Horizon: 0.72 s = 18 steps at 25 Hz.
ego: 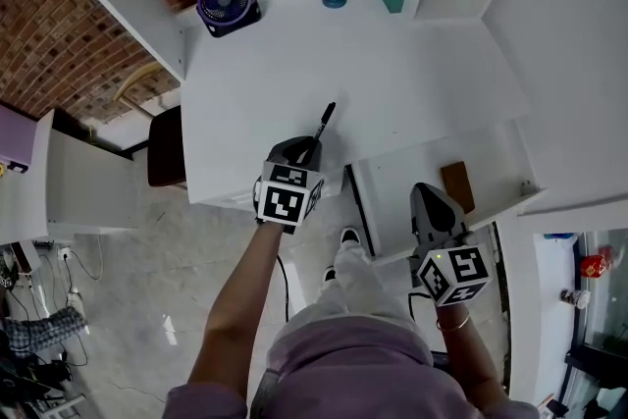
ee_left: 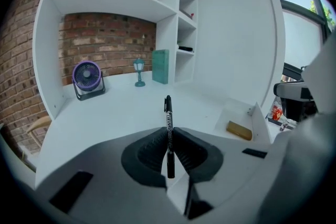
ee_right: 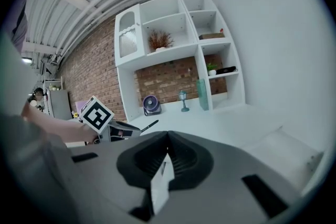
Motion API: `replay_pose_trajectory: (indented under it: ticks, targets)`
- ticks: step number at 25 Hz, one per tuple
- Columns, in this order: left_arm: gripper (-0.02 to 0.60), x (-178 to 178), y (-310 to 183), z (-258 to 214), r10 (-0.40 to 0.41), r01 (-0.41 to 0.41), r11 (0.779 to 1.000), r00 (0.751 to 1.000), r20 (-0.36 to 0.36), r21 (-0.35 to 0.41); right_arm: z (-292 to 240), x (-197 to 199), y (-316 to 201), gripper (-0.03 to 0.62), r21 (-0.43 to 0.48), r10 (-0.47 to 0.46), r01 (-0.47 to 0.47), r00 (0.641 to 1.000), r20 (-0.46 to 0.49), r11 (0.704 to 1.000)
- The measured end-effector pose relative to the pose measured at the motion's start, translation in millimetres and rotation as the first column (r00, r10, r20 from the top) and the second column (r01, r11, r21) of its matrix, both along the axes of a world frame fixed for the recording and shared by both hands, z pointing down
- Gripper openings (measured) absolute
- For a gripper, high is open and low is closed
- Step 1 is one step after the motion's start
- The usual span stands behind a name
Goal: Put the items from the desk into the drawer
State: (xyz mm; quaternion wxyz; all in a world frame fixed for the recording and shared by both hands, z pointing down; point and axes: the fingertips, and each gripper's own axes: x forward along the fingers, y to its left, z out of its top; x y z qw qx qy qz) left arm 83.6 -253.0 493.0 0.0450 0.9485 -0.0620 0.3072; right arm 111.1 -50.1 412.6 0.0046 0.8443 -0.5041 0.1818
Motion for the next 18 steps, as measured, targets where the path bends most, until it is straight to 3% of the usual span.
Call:
replay_pose_trajectory:
  ticks: [18]
  targets:
    - [0.037,-12,99,-17,0.21,-0.21,0.978,0.977,-0.029,0.005,-9,-42,69,0.004,0.007,0.145,-0.145,0.989,-0.014,0.989]
